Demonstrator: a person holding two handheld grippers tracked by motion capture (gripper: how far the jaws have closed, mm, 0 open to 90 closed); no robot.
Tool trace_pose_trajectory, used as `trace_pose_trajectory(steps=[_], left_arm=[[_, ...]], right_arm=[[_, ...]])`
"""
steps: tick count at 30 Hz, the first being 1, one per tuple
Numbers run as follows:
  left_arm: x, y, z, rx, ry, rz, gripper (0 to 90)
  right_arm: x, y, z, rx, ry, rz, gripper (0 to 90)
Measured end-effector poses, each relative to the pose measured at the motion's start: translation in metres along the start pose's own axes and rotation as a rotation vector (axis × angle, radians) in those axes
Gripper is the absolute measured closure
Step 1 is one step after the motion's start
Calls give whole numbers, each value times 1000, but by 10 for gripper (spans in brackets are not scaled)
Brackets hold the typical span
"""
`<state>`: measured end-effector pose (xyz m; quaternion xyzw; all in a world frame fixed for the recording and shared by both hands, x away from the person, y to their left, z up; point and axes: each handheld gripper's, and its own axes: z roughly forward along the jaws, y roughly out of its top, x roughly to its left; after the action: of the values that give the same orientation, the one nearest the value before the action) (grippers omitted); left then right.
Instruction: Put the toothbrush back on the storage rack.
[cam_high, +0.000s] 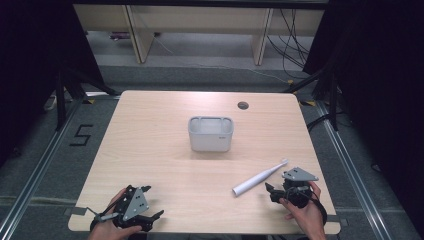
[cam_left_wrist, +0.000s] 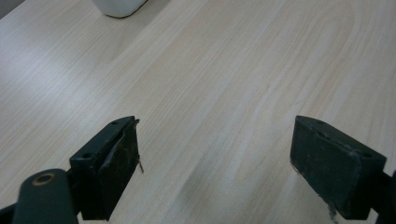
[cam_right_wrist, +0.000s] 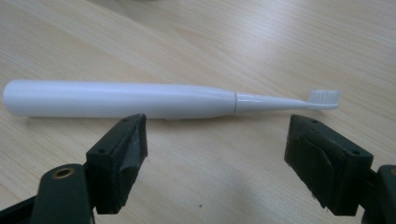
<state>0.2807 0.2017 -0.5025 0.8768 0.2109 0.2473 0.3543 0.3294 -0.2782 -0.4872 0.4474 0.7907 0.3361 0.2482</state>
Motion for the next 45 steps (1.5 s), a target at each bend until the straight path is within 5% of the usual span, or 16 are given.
trace_pose_trajectory(steps=[3, 11, 15, 25, 27, 32, 45], left_arm=[[0, 0, 0, 3, -10, -1, 150], [0, 0, 0, 3, -11, 0, 150], [1, 0, 0, 5, -9, 0, 150], [0, 0, 0, -7, -5, -9, 150], [0, 0, 0, -10, -6, -12, 150], [0, 0, 1, -10, 12, -8, 150], [2, 0, -1, 0, -4, -1, 150]], right_arm=[[2, 1, 0, 10, 17, 27, 219], [3, 8, 1, -38, 17, -21, 255], [7, 15, 3, -57, 58, -19, 299], [14, 33, 5, -103, 96, -25, 584], [19, 34, 7, -80, 121, 15, 627], [25, 41, 13, -93, 136, -75, 749], [43, 51, 27, -67, 191, -145, 900]])
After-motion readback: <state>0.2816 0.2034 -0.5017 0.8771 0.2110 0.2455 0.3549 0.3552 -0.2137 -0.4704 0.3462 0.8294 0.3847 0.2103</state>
